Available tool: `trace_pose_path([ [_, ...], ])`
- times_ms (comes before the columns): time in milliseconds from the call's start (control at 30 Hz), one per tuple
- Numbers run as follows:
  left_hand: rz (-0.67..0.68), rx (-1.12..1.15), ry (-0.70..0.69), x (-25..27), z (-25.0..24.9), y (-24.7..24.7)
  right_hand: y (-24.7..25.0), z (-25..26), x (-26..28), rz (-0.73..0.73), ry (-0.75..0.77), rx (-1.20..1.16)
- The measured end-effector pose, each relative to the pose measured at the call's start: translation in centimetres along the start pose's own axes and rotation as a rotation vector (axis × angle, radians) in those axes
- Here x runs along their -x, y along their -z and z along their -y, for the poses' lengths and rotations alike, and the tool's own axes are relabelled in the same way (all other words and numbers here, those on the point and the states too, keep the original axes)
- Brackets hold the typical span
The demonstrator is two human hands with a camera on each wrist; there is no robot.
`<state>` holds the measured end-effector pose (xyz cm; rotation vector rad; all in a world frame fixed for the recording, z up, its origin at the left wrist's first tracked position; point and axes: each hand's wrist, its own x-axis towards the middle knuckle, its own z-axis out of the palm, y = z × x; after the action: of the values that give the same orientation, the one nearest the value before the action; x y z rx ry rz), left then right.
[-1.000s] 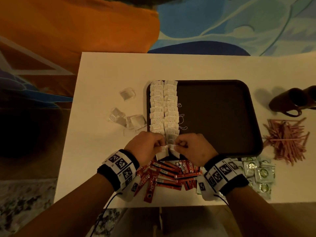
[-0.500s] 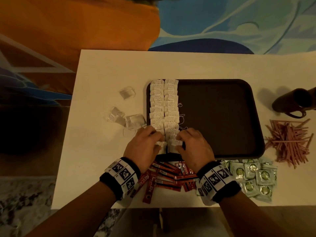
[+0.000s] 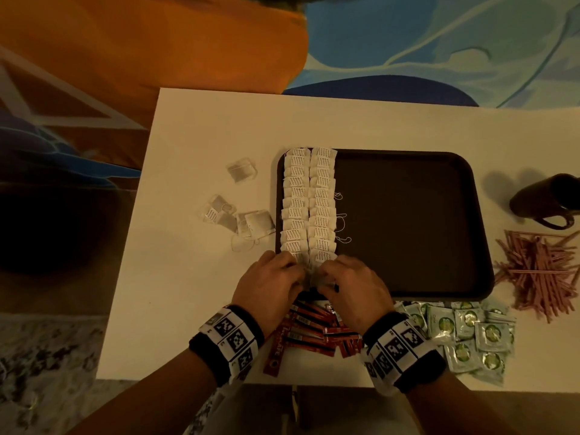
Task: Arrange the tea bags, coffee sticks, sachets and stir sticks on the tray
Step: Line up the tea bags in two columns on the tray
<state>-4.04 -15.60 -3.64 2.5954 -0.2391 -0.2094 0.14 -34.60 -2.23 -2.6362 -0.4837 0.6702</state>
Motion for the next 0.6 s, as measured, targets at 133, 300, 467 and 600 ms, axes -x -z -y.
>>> trace_pose_path([
  [133,-0.004,-0.012,0.018,-0.1,0.07,-0.06,-0.47,-0.29,-0.05,-0.016,-0.008,-0.025],
  [300,-0.039,0.03,0.022,0.09,0.16,-0.15,-0.49,-0.43,-0.09,-0.031,0.012,-0.031],
  [467,-0.053,0.043,0.038,0.05,0.44,-0.52,-0.87,-0.44,-0.45,-0.045,0.017,-0.087],
  [600,-0.047,0.04,0.056,-0.24,0.57,-0.69,-1.03,-0.59,-0.83,-0.052,0.01,-0.12],
])
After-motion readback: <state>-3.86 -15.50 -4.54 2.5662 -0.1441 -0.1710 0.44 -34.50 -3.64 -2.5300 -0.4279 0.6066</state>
